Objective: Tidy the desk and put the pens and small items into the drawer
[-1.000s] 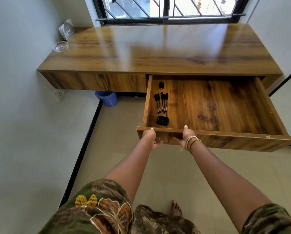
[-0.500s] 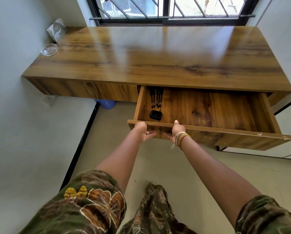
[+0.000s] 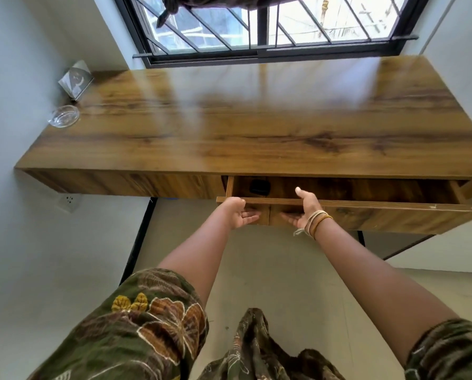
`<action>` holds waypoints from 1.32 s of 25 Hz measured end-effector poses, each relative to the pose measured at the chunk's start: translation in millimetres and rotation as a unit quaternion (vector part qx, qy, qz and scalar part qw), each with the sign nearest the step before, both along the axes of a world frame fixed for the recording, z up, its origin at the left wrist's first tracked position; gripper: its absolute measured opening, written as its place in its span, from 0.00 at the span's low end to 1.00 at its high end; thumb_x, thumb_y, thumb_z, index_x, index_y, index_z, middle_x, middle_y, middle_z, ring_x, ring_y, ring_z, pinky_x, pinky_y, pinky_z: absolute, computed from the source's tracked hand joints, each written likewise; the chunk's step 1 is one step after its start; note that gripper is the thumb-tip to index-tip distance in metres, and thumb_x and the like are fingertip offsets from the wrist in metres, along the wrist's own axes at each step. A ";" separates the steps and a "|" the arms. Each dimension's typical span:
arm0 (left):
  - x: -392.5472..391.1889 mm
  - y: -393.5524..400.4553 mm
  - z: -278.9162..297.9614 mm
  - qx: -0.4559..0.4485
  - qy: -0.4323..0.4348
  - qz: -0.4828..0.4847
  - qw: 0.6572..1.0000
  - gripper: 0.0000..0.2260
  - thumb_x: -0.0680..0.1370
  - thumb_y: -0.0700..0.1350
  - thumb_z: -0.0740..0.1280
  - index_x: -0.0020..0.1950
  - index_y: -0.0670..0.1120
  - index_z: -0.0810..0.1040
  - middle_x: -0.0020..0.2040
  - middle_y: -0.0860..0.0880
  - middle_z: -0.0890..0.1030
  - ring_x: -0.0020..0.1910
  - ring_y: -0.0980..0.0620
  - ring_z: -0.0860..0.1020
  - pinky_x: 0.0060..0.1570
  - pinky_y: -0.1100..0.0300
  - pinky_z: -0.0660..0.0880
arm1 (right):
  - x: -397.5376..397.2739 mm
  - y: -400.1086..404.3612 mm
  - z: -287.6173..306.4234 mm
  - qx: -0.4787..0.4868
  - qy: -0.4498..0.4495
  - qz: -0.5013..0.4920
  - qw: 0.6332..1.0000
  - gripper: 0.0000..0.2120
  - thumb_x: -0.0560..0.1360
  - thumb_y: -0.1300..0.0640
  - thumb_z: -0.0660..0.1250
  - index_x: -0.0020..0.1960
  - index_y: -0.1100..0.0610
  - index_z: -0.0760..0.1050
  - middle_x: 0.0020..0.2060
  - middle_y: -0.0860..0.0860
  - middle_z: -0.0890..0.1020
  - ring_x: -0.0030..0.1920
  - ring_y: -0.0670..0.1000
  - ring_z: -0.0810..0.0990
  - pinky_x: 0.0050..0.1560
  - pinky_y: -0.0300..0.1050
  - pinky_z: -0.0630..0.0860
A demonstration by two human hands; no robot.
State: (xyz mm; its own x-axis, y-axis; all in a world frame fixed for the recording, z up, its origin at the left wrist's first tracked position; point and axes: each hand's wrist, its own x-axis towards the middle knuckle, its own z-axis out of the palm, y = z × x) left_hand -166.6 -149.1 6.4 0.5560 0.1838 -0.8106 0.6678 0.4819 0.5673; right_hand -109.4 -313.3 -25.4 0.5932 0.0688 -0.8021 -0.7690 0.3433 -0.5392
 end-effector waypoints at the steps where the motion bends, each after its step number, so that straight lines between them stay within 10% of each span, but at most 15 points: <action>1: 6.9 3.9 -1.0 -0.009 -0.004 0.003 1.000 0.18 0.84 0.39 0.50 0.75 0.37 0.60 0.67 0.34 0.73 0.60 0.40 0.79 0.50 0.52 0.78 | 8.6 -0.1 2.3 0.009 0.000 -0.012 1.000 0.31 0.73 0.47 0.70 0.71 0.53 0.63 0.72 0.60 0.62 0.65 0.67 0.70 0.49 0.60 0.81; 10: 66.0 17.5 1.3 -0.075 -0.056 0.073 0.993 0.08 0.77 0.37 0.69 0.53 0.38 0.72 0.62 0.35 0.72 0.60 0.38 0.78 0.57 0.51 0.79 | 66.9 6.5 8.5 0.033 -0.010 -0.034 0.999 0.32 0.72 0.41 0.69 0.68 0.55 0.63 0.69 0.62 0.66 0.62 0.69 0.73 0.47 0.57 0.81; 22: 93.3 18.6 2.2 -0.058 -0.029 0.116 0.991 0.18 0.78 0.41 0.68 0.65 0.37 0.69 0.63 0.34 0.75 0.59 0.36 0.78 0.48 0.46 0.81 | 91.4 9.8 1.6 0.061 -0.005 -0.071 0.996 0.29 0.74 0.48 0.70 0.68 0.59 0.62 0.64 0.62 0.69 0.64 0.71 0.70 0.50 0.62 0.80; 26: 84.9 8.6 0.3 0.093 -0.014 -0.015 0.995 0.18 0.82 0.50 0.62 0.64 0.37 0.69 0.60 0.36 0.78 0.57 0.38 0.80 0.55 0.45 0.79 | 79.8 11.3 0.3 0.018 -0.029 -0.035 0.999 0.33 0.72 0.44 0.71 0.69 0.57 0.64 0.62 0.60 0.71 0.62 0.65 0.74 0.54 0.62 0.79; 29: 70.0 5.2 -3.4 0.325 0.024 -0.167 0.931 0.20 0.83 0.53 0.57 0.62 0.37 0.72 0.60 0.39 0.79 0.59 0.39 0.78 0.58 0.48 0.76 | 64.5 9.3 -5.5 -0.105 -0.067 0.091 0.988 0.39 0.68 0.39 0.73 0.70 0.59 0.66 0.65 0.59 0.74 0.59 0.63 0.78 0.58 0.59 0.78; 33: 37.3 2.4 -16.2 0.460 0.000 -0.337 0.821 0.21 0.83 0.48 0.57 0.73 0.42 0.62 0.69 0.40 0.72 0.66 0.40 0.72 0.60 0.47 0.71 | 40.5 -1.7 -15.1 -0.371 -0.142 0.337 0.854 0.47 0.66 0.37 0.73 0.72 0.66 0.61 0.69 0.61 0.71 0.68 0.62 0.72 0.65 0.53 0.71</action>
State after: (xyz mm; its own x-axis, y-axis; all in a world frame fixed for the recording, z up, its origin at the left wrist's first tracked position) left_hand -129.3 -146.7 -9.8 0.7832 0.3684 -0.5009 0.6065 -0.6302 0.4848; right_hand -68.9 -314.9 -40.5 0.7974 0.0059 -0.6034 -0.4592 -0.6428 -0.6132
